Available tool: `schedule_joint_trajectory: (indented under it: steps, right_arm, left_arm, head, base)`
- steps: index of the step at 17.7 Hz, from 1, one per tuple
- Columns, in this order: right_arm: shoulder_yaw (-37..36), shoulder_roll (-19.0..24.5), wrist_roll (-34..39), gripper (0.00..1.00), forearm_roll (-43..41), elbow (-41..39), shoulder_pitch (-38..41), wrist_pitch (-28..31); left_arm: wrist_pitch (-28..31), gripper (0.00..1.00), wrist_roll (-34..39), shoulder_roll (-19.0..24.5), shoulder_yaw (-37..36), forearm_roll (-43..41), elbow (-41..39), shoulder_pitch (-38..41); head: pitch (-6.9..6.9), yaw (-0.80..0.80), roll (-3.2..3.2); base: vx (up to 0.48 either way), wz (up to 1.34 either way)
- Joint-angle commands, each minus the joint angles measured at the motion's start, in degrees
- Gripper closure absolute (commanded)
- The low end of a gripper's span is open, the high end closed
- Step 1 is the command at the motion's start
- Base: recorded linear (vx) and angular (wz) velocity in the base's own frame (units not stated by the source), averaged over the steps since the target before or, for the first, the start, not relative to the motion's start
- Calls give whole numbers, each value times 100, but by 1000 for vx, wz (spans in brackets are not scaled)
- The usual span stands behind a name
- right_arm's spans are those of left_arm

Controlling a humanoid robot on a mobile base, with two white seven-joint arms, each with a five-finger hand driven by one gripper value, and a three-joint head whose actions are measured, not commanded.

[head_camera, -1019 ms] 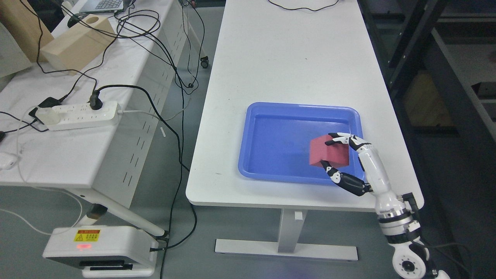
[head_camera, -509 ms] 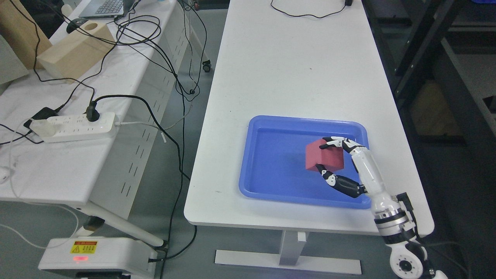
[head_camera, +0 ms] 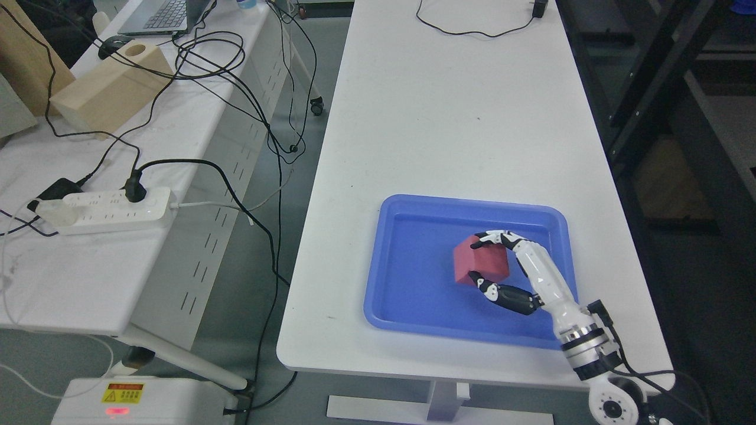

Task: Pick pink block from left shelf to tray
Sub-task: 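Open the right hand to release the cube and withdraw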

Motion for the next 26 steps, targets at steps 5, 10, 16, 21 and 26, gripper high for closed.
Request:
schedule_joint_trajectory:
  steps: [5, 10, 16, 21, 26]
  right_arm:
    - [73, -100, 64, 37, -635, 1, 74, 376]
    - [21, -100, 214, 21, -962, 10, 100, 385]
    - [-287, -100, 179, 1, -2163, 10, 100, 341]
    - [-516, -100, 223, 1, -3326, 10, 109, 359]
    - [-524, -100, 223, 1, -3344, 10, 162, 403]
  left_arm:
    - [1, 0, -1, 100, 0, 0, -100, 114]
    - [1, 0, -1, 100, 0, 0, -100, 114]
    - [1, 0, -1, 100, 0, 0, -100, 114]
    - [1, 0, -1, 100, 0, 0, -100, 114]
    - [1, 0, -1, 100, 0, 0, -100, 114]
  head:
    - [0, 0, 0]
    - [0, 0, 0]
    - [0, 0, 0]
    - [0, 0, 0]
    - [0, 0, 0]
  base:
    - [64, 3]
    - [38, 0]
    - [9, 0]
    - [-3, 0]
    - [-27, 0]
